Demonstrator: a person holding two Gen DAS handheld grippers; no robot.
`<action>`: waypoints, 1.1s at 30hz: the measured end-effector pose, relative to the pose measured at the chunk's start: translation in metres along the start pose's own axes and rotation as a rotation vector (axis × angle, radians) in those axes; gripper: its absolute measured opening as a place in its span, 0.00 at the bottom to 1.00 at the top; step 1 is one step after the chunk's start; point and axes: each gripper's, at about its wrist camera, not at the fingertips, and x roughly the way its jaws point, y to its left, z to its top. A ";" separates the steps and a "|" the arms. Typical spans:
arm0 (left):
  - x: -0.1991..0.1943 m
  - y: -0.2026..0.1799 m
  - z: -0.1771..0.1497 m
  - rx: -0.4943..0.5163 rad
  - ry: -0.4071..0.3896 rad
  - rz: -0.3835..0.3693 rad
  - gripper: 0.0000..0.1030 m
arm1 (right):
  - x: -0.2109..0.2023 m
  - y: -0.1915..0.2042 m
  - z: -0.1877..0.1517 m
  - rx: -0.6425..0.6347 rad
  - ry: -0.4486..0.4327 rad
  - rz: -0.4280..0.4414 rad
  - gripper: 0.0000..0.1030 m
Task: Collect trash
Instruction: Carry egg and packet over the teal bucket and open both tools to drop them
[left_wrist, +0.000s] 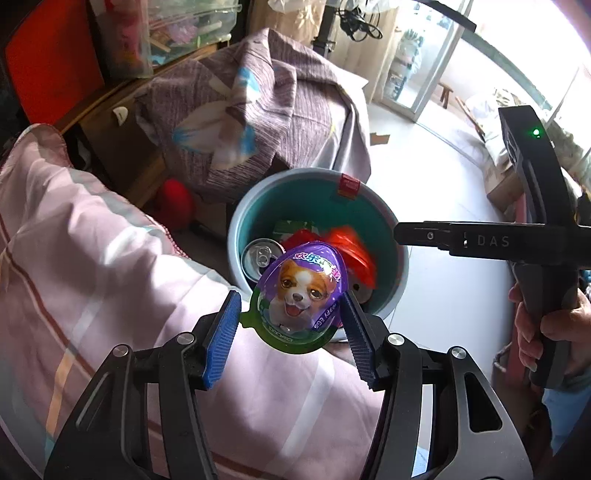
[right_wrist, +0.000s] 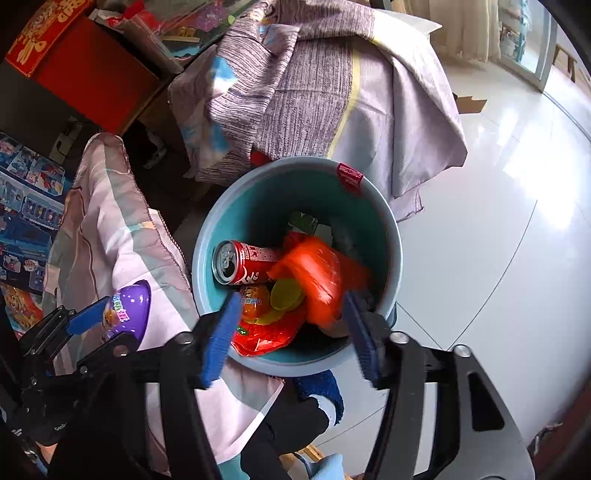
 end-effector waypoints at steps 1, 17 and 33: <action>0.003 0.000 0.001 0.001 0.006 -0.002 0.55 | 0.001 -0.002 0.001 0.005 0.001 -0.002 0.59; 0.039 -0.019 0.016 0.044 0.062 -0.022 0.55 | -0.004 -0.026 0.007 0.081 0.019 -0.021 0.75; 0.042 -0.020 0.024 0.001 0.067 -0.021 0.75 | -0.013 -0.023 0.003 0.080 0.004 -0.030 0.79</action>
